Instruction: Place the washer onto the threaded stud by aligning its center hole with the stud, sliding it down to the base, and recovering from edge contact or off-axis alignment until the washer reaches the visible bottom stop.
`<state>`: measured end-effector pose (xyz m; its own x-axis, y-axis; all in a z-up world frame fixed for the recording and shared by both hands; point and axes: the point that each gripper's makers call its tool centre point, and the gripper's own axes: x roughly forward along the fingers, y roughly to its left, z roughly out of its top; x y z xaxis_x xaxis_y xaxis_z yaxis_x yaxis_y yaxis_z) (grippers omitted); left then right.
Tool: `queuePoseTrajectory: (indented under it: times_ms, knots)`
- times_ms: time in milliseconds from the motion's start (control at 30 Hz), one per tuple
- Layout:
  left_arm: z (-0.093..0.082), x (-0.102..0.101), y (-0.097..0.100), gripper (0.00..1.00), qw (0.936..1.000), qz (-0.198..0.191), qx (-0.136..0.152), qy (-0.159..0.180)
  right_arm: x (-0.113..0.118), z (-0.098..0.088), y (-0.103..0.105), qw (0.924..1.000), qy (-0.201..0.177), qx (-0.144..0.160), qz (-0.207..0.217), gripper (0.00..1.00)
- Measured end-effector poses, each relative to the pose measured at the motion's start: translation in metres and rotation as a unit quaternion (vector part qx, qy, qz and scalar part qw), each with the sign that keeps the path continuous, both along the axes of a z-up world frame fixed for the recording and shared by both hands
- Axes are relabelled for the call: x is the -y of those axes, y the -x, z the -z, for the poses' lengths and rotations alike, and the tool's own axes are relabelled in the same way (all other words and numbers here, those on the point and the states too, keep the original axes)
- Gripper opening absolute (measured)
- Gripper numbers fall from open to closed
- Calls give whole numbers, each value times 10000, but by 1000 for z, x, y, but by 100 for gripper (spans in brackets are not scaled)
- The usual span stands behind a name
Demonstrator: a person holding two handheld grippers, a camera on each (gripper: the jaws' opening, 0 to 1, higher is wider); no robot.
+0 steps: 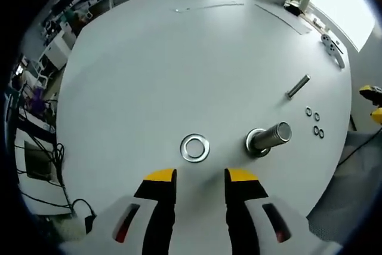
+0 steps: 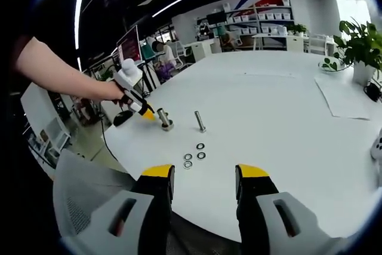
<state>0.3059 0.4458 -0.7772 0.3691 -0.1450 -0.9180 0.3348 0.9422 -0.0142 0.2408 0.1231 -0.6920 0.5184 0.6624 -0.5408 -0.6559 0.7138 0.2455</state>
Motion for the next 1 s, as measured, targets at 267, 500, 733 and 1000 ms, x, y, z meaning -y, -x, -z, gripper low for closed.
queuePoseTrajectory:
  times_ms: [267, 500, 733, 1000]
  knots:
    - [5, 7, -11, 31, 10000, 62, 19, 44, 1, 0, 3, 10000, 30, -1, 32, 43]
    - [11, 6, -21, 30, 9998, 206, -16, -70, 2, -1, 9, 10000, 88, 10, -20, 43]
    - [19, 5, -15, 26, 9988, 384, -254, -195, 5, -5, 9, 9999, 106, 60, -19, 43]
    - [18, 7, -21, 24, 9986, 472, -154, -189, 8, -6, 12, 9998, 155, 85, -59, 43]
